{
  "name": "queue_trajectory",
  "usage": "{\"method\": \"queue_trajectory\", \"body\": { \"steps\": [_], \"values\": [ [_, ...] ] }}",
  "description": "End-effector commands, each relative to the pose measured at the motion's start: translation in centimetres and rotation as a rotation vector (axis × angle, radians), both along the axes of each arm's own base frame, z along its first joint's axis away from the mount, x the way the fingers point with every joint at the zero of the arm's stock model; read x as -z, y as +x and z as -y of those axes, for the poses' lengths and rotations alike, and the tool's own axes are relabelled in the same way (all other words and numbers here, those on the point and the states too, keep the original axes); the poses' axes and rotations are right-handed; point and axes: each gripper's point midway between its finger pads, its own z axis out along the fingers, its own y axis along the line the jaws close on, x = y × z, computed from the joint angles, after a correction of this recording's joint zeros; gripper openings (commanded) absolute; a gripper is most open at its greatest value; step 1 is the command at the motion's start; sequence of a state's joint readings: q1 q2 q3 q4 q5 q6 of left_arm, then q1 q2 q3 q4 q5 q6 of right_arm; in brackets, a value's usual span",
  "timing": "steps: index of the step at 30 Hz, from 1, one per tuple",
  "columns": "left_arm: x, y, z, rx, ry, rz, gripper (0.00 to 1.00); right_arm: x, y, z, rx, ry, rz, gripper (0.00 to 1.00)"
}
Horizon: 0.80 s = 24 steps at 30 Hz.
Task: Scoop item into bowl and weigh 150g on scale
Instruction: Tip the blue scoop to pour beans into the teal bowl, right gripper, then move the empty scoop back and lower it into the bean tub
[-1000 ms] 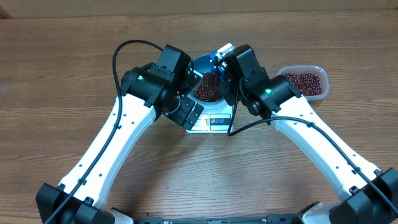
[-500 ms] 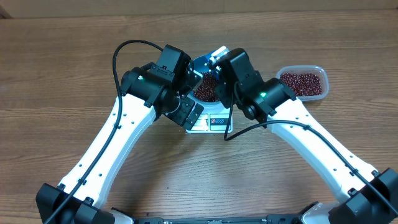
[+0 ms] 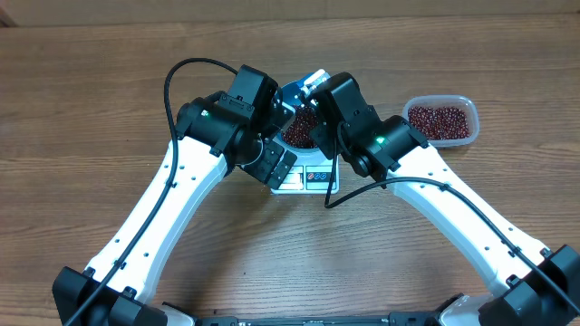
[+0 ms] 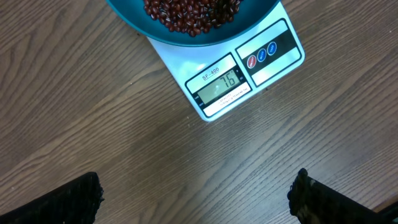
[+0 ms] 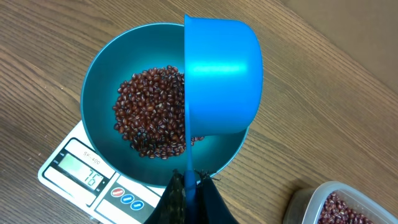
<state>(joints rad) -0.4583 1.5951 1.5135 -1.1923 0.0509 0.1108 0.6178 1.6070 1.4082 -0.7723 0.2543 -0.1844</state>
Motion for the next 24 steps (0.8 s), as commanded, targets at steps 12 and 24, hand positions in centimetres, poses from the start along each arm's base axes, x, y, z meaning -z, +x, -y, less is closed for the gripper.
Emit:
{"method": "queue_trajectory", "body": {
  "steps": [12,24],
  "values": [
    [-0.8,0.0,0.2,0.000,-0.012,0.019,1.00,-3.4,0.8,0.8,0.081,0.085,0.064,0.04],
    [-0.8,0.0,0.2,0.000,-0.012,0.020,1.00,-8.6,0.5,5.2,0.185,0.388,0.052,0.04]
  ]
}}
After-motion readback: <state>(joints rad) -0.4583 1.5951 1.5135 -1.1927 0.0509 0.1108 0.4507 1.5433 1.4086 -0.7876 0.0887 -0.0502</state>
